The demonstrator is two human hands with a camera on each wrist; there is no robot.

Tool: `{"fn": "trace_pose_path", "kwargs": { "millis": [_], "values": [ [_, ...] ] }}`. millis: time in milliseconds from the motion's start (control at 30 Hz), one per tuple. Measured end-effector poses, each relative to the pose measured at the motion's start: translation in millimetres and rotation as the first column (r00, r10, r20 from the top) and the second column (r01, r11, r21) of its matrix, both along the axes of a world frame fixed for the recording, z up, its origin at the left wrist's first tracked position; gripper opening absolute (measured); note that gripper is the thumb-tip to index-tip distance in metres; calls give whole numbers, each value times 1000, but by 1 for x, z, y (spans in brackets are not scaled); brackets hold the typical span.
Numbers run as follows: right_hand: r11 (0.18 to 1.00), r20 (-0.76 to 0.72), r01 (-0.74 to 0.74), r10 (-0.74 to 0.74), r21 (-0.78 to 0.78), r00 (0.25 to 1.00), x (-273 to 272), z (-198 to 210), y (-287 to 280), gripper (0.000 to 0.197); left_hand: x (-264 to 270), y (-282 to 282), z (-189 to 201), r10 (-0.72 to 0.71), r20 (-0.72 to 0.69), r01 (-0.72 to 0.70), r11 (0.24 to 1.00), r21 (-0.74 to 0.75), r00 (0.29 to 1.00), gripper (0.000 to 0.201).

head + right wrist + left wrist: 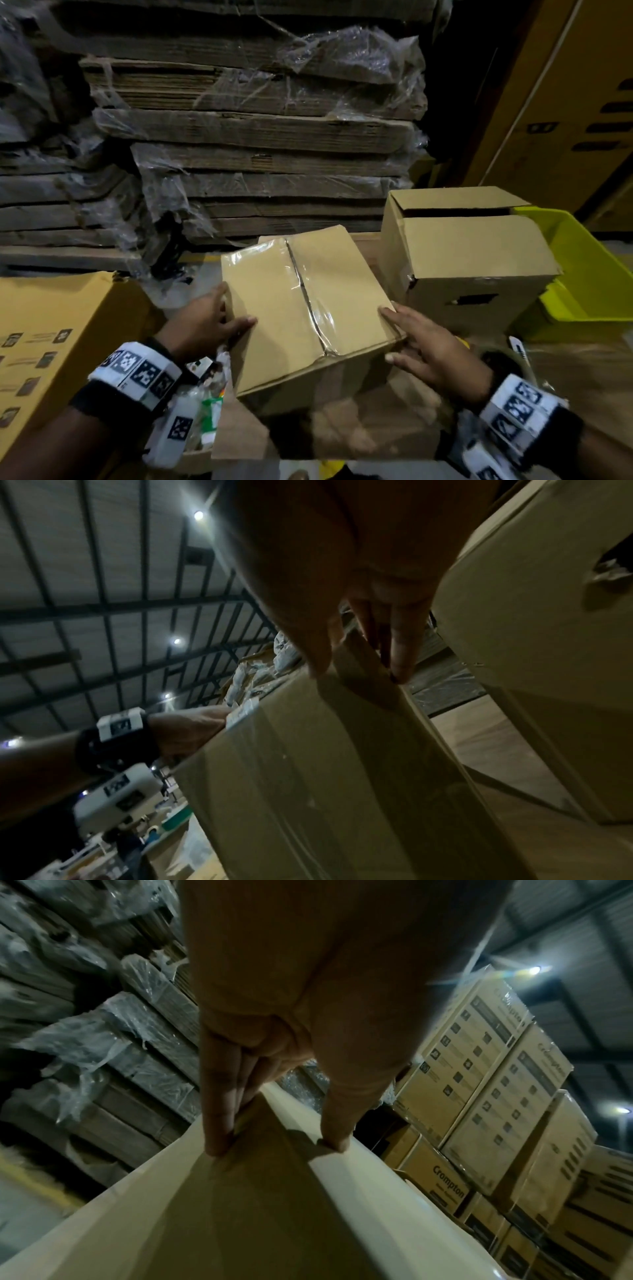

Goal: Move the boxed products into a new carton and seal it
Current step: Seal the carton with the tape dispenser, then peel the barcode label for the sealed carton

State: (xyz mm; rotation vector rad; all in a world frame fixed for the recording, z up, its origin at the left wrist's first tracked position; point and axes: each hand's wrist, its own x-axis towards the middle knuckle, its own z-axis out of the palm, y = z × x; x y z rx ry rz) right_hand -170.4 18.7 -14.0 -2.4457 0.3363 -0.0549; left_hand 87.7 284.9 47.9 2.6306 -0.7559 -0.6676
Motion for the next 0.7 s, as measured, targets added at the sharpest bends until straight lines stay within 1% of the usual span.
{"fn": "trace_pose_path", "kwargs": {
  "millis": [33,100,133,200,267,333,400,433,467,500,567,600,633,700],
  "values": [
    [999,53,48,-48,-10,997,0,-5,1,64,-4,-4,2,14,4,-14,999,-37,1000,85],
    [993,111,121,-119,-12,987,1,-7,0,59,-13,-13,2,31,8,-30,995,-91,999,72],
    [990,118,140,-136,-19,984,2,-6,-1,59,-15,-16,0,40,16,-38,994,-104,999,69],
    [987,98,153,-147,-48,984,2,-3,-7,59,-16,-19,-6,72,12,-70,989,-128,997,73],
    [989,71,131,-126,-71,990,3,0,-8,61,-12,-19,-10,162,-18,-163,974,-155,987,82],
    [989,26,114,-112,-98,993,4,3,-7,62,-1,-22,-11,243,61,-231,961,-154,968,103],
    [985,2,107,-108,-135,994,7,6,-7,62,12,-28,-10,255,145,-231,958,-168,956,126],
    [984,5,106,-106,-141,994,8,7,-8,62,18,-32,-10,237,160,-210,963,-169,958,130],
    [985,11,104,-104,-139,995,7,7,-10,61,22,-38,-9,208,153,-184,970,-157,966,128],
    [985,19,103,-101,-139,995,6,7,-12,61,24,-44,-8,181,136,-160,976,-148,974,119],
    [986,48,107,-101,-126,994,4,5,-12,60,24,-53,-5,138,111,-119,980,-162,984,94],
    [986,67,121,-114,-116,991,2,3,-11,59,24,-56,-6,118,115,-99,982,-161,986,85],
    [985,87,137,-128,-103,988,2,0,-8,58,24,-59,-8,98,132,-78,986,-146,986,82],
    [985,115,149,-139,-90,984,0,-5,-4,57,22,-63,-10,66,182,-54,996,-70,981,83]
  ]
}}
